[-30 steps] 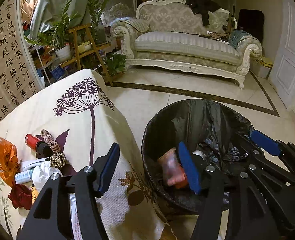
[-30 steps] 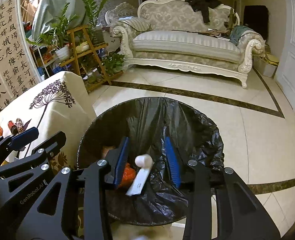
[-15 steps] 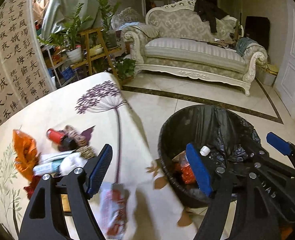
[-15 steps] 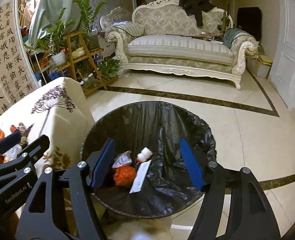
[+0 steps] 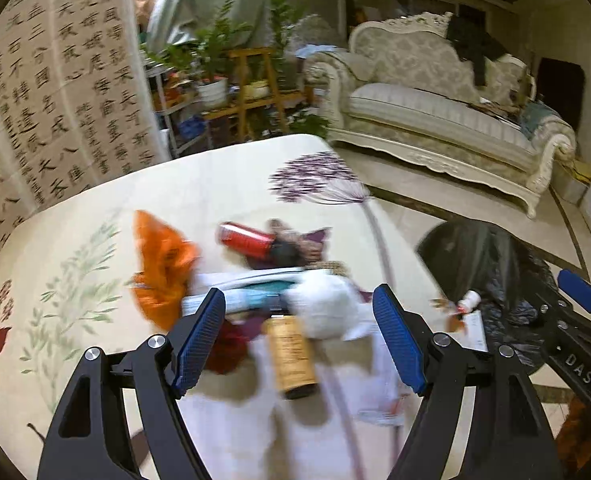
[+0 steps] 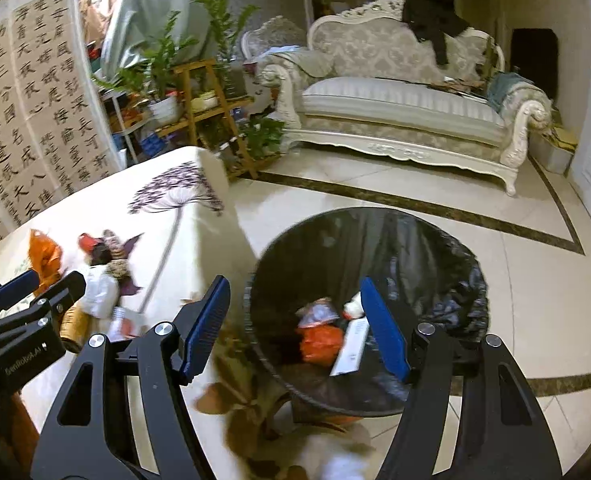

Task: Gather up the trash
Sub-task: 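Grasp the orange plastic bag with the left tool while the right tool grasps the white tissue ball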

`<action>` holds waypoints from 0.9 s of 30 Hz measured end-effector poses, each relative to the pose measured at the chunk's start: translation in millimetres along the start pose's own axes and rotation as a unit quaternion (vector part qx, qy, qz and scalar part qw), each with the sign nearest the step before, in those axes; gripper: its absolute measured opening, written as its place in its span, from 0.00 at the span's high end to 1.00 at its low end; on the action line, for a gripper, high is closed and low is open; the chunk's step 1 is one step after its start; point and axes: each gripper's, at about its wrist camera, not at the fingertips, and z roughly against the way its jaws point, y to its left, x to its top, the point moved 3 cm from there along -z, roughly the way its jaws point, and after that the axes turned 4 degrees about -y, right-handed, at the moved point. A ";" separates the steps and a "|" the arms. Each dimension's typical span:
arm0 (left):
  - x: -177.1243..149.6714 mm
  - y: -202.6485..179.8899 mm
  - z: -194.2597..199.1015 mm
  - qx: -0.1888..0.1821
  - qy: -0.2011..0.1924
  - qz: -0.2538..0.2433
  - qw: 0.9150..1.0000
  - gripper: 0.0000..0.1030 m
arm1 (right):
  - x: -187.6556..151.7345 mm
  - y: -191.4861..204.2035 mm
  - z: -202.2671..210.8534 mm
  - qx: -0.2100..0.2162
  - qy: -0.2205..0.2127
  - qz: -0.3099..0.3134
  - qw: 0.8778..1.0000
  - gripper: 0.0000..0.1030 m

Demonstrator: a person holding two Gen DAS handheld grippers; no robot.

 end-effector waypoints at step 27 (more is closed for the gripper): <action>-5.5 106.9 -47.6 0.019 0.043 0.067 0.997 0.38 | 8.3 117.1 -29.0 0.075 0.026 0.071 0.994 0.36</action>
